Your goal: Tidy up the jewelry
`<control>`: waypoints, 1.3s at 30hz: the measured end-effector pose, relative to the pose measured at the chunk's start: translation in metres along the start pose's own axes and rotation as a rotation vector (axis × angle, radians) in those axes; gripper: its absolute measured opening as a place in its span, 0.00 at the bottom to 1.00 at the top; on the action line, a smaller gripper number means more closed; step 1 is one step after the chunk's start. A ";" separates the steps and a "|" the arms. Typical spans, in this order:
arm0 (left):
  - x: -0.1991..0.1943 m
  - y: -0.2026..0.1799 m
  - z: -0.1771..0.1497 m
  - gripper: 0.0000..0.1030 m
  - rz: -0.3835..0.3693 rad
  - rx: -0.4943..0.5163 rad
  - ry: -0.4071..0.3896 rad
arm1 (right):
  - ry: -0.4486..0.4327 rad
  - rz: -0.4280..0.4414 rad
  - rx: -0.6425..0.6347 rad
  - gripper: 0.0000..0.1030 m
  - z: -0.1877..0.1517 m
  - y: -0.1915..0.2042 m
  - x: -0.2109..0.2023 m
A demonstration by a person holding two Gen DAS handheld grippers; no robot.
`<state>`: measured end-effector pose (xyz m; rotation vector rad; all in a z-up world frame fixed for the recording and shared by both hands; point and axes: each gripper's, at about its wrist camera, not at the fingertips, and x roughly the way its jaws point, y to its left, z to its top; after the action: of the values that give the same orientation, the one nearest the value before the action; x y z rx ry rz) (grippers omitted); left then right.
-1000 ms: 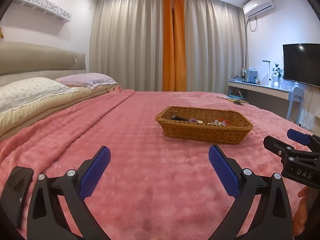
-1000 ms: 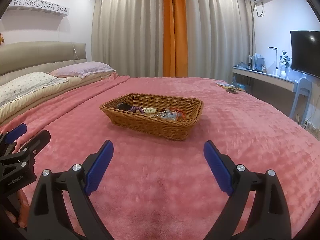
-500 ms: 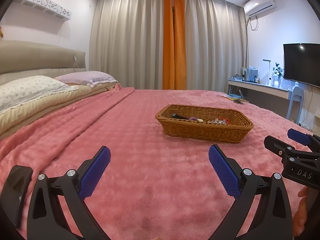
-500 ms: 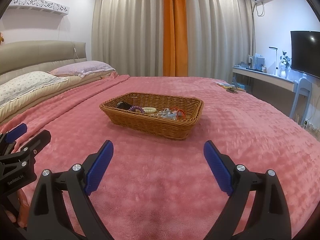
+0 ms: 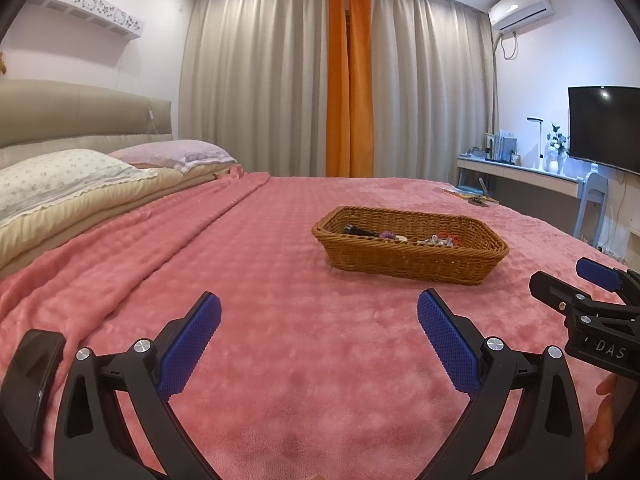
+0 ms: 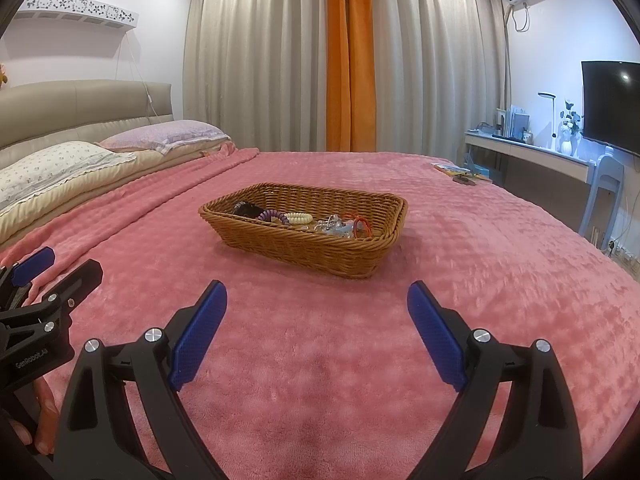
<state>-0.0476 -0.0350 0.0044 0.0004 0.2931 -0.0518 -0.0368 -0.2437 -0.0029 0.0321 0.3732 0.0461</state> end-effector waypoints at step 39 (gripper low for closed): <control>-0.002 0.002 -0.003 0.93 -0.012 -0.008 0.002 | 0.001 -0.001 -0.001 0.85 -0.003 -0.001 -0.001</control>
<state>-0.0501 -0.0332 0.0021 -0.0093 0.2951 -0.0622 -0.0384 -0.2448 -0.0052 0.0313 0.3744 0.0448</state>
